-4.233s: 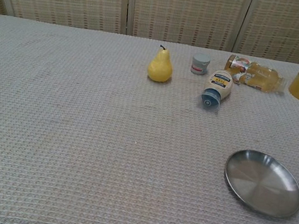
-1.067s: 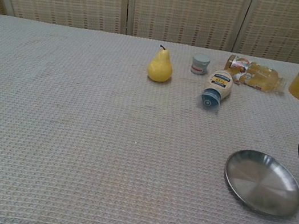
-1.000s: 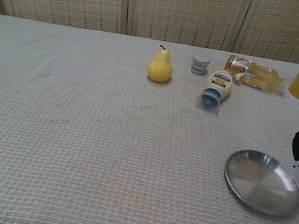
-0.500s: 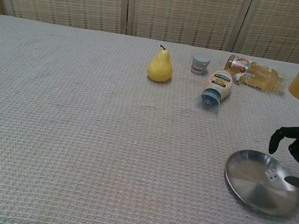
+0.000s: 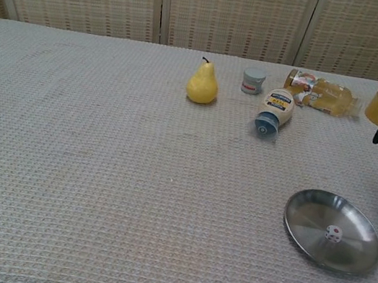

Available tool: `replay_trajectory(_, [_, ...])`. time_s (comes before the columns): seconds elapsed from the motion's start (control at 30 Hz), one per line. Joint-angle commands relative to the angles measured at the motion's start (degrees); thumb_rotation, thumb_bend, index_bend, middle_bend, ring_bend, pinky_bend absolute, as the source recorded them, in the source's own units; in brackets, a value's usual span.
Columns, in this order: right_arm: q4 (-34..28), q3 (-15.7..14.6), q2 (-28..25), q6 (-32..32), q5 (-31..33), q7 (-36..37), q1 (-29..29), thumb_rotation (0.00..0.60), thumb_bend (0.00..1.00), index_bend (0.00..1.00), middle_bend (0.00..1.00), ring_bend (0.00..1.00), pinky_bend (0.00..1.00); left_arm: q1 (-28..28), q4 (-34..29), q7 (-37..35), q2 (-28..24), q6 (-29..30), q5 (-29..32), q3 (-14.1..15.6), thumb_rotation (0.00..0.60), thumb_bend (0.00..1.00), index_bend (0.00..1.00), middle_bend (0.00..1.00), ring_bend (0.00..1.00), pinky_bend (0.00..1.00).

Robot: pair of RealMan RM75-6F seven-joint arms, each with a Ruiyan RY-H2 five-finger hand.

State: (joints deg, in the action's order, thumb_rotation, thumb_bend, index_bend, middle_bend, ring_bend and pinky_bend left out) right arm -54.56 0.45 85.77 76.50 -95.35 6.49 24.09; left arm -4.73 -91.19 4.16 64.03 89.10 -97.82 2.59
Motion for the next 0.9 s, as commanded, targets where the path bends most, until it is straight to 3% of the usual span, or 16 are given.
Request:
replay_trajectory(0.03, [2.6, 1.1, 0.4, -2.4, 2.5, 1.2, 0.1, 0.6, 0.1, 0.3, 0.34, 0.13, 0.45, -0.1, 0.1, 0.0, 0.1, -0.2, 0.1, 0.0, 0.6, 0.51, 0.4, 0.44, 0.37, 0.27])
replay_trajectory(0.4, [9.9, 1.0, 3.5, -5.7, 4.8, 6.9, 0.1, 0.6, 0.11, 0.3, 0.35, 0.14, 0.45, -0.1, 0.0, 0.1, 0.0, -0.5, 0.3, 0.0, 0.6, 0.51, 0.4, 0.43, 0.37, 0.27])
replay_trajectory(0.7, [12.1, -0.2, 3.6, -4.4, 4.4, 8.0, -1.2, 0.6, 0.21, 0.29, 0.34, 0.14, 0.45, -0.1, 0.0, 0.0, 0.0, -0.4, 0.3, 0.0, 0.6, 0.51, 0.4, 0.44, 0.37, 0.27])
replay_trajectory(0.9, [13.8, 0.1, 4.3, -3.7, 4.7, 9.0, -1.3, 0.6, 0.22, 0.29, 0.33, 0.14, 0.45, -0.1, 0.0, 0.3, 0.1, -0.6, 0.2, 0.1, 0.6, 0.51, 0.4, 0.44, 0.37, 0.27])
